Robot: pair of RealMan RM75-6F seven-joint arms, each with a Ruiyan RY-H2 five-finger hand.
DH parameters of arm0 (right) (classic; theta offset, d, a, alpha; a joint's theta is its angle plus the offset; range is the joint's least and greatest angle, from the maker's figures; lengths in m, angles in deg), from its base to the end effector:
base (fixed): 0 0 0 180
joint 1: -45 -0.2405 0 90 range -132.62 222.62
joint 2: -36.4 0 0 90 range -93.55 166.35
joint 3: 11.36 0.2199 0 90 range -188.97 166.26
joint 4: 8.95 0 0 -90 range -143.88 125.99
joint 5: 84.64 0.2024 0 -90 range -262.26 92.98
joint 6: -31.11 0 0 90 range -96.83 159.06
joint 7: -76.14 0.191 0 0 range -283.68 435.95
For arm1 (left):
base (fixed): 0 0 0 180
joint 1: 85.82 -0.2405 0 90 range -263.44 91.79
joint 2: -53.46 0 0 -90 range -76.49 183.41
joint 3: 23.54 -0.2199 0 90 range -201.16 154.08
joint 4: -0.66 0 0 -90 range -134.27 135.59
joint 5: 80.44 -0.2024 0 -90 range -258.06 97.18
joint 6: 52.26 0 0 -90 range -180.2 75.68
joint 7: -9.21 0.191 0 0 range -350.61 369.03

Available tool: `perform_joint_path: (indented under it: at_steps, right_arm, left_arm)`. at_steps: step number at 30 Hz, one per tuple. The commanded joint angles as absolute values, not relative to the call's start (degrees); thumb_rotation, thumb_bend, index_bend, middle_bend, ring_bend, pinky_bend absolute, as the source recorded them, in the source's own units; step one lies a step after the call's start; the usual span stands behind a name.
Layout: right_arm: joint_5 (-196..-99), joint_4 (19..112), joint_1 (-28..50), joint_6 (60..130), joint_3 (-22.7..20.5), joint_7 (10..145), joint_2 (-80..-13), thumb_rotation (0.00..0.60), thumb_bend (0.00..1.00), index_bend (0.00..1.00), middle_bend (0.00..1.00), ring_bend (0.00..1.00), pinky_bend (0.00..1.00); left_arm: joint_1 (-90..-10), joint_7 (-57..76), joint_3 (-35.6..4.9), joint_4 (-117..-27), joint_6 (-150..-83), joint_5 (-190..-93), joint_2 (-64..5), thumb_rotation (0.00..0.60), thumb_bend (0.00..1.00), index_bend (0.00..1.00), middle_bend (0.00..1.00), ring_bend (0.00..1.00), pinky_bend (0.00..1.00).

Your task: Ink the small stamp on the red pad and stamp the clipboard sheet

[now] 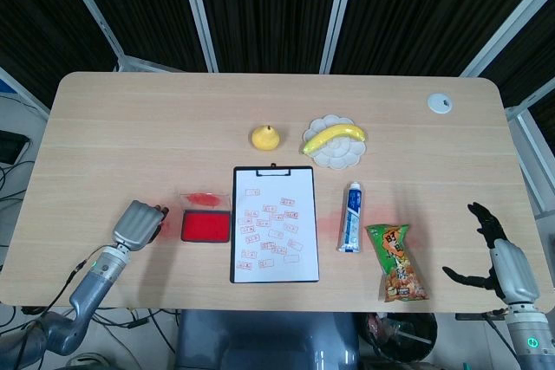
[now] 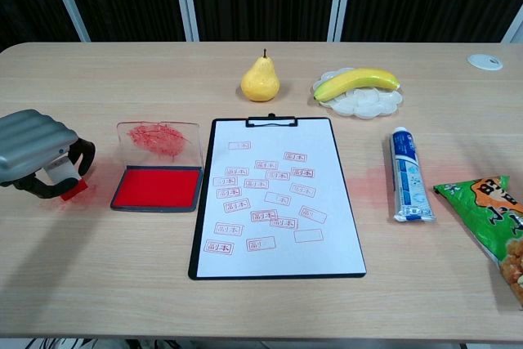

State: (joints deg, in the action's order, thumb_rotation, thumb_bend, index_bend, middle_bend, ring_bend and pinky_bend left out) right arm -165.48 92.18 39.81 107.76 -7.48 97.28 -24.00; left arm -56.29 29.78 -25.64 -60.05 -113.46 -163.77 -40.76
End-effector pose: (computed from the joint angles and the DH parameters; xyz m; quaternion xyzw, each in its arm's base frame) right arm -0.2717 -0.2253 0.1360 0.4843 -0.5674 0.4611 0.4805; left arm -0.2369 0.3147 -0.0400 -0.8136 -0.2246 -0.2352 0.4820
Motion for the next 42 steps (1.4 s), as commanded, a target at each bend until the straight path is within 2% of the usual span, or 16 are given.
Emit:
perform_joint_path:
  at_steps: [1, 15, 28, 36, 42]
  right_arm:
    - [-165.5, 92.0, 39.8, 107.8, -7.5, 97.3, -24.1, 0.600, 0.14, 0.09, 0.00, 0.00, 0.22]
    - [-165.5, 92.0, 39.8, 107.7, -7.5, 97.4, -24.0, 0.600, 0.14, 0.09, 0.00, 0.00, 0.22]
    - [-165.5, 92.0, 39.9, 107.7, -7.5, 97.3, -24.1, 0.600, 0.14, 0.09, 0.00, 0.00, 0.22]
    - [-165.5, 91.9, 39.9, 107.8, -7.5, 97.3, -24.1, 0.600, 0.14, 0.09, 0.00, 0.00, 0.22]
    - [-165.5, 92.0, 39.9, 107.8, -7.5, 97.2, -24.1, 0.600, 0.14, 0.09, 0.00, 0.00, 0.22]
  left_arm:
    - [-56.3, 29.9, -25.6, -60.2, -113.3, -163.7, -40.7, 0.600, 0.39, 0.47, 0.53, 0.92, 1.00]
    - [-56.4, 31.0, -25.4, -61.2, -112.5, -163.7, -39.9, 0.600, 0.38, 0.43, 0.47, 0.91, 1.00]
    - [-56.5, 32.2, -25.0, -62.0, -111.8, -163.2, -39.2, 0.600, 0.35, 0.35, 0.41, 0.91, 1.00]
    - [-56.5, 33.3, -24.7, -63.0, -111.6, -162.8, -38.5, 0.600, 0.32, 0.30, 0.38, 0.91, 1.00]
    - [-56.5, 34.2, -24.5, -63.8, -111.5, -162.4, -38.0, 0.600, 0.26, 0.26, 0.36, 0.91, 1.00]
